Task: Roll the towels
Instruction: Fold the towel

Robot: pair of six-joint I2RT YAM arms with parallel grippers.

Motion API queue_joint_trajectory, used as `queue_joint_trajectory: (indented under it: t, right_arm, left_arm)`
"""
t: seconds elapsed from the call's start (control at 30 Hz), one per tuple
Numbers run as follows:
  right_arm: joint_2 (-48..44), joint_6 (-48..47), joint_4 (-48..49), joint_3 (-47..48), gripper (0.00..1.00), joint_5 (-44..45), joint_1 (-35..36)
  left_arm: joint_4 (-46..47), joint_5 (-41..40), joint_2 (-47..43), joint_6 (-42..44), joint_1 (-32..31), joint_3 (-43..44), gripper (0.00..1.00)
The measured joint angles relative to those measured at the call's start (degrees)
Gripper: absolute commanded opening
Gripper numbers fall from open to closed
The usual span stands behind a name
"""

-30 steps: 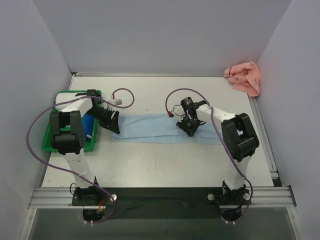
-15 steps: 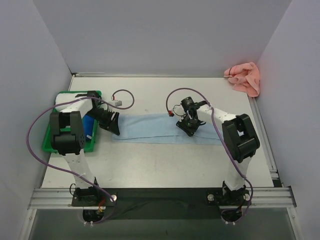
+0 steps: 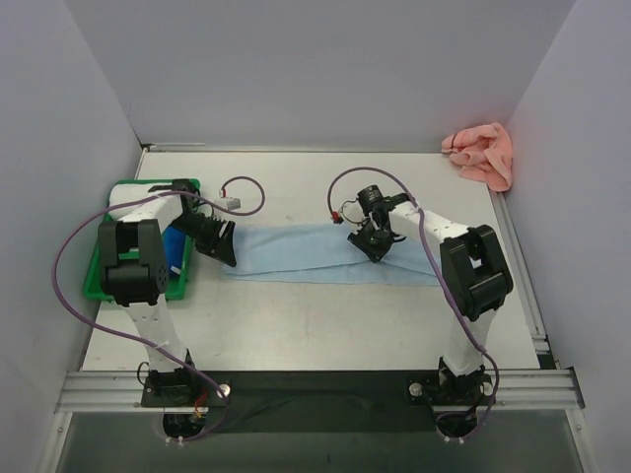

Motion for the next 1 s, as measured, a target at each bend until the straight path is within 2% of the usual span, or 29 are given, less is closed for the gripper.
queue_joint_trajectory:
  t: [0.17,0.3,0.7,1.0]
  right_arm:
    - [0.0,0.2,-0.6,0.8,0.17,-0.2,-0.1]
    - [-0.1,0.4,-1.5,0.9,0.00,-1.0,-0.1]
    - [-0.8,1.7,-4.5,2.2,0.00,-4.0,-0.7]
    - [-0.8,2.7,-6.5,3.6,0.00,-7.0,-1.9]
  left_arm:
    - [0.0,0.0,0.0,0.0,0.0,0.0,0.57]
    - [0.0,0.0,-0.1,0.4,0.0,0.0,0.58]
    - [0.7,-1.8,-2.6,8.1,-0.2,-2.9,0.59]
    - [3.0,-2.4,-5.5,16.8,-1.3,-7.2,0.56]
